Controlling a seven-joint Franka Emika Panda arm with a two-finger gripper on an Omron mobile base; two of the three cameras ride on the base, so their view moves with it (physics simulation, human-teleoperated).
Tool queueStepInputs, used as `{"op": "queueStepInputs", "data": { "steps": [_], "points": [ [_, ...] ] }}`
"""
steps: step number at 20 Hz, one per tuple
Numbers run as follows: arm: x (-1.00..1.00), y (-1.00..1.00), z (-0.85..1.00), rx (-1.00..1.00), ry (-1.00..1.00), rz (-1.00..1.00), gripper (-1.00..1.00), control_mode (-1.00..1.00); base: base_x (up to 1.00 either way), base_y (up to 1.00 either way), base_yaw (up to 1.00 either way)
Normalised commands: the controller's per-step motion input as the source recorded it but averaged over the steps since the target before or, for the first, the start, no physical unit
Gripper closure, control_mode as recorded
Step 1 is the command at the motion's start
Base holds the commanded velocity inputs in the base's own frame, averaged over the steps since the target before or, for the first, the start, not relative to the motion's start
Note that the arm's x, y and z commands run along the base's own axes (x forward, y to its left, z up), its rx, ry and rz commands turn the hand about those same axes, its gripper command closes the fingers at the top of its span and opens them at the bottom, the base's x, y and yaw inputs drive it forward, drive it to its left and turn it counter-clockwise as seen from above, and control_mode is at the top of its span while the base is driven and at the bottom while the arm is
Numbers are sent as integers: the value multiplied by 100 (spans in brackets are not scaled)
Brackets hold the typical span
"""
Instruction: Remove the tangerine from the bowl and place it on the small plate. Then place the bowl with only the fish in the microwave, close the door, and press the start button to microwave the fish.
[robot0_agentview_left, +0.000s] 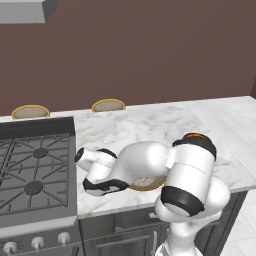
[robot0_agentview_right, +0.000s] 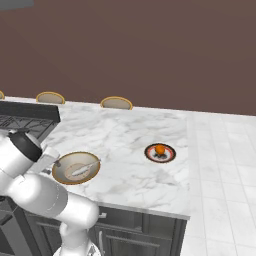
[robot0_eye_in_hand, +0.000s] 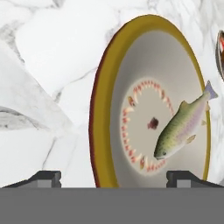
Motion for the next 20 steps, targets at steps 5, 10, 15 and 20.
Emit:
{"op": "queueStepInputs", "data": {
  "steps": [5,10,15,20],
  "points": [
    [12,-21,-18,0,0,0,-100,-100,0,0,0],
    [6,-23,-25,0,0,0,-100,-100,0,0,0],
    [2,-39,-26,0,0,0,-100,-100,0,0,0],
    [0,-44,-29,0,0,0,-100,-100,0,0,0]
  ]
}}
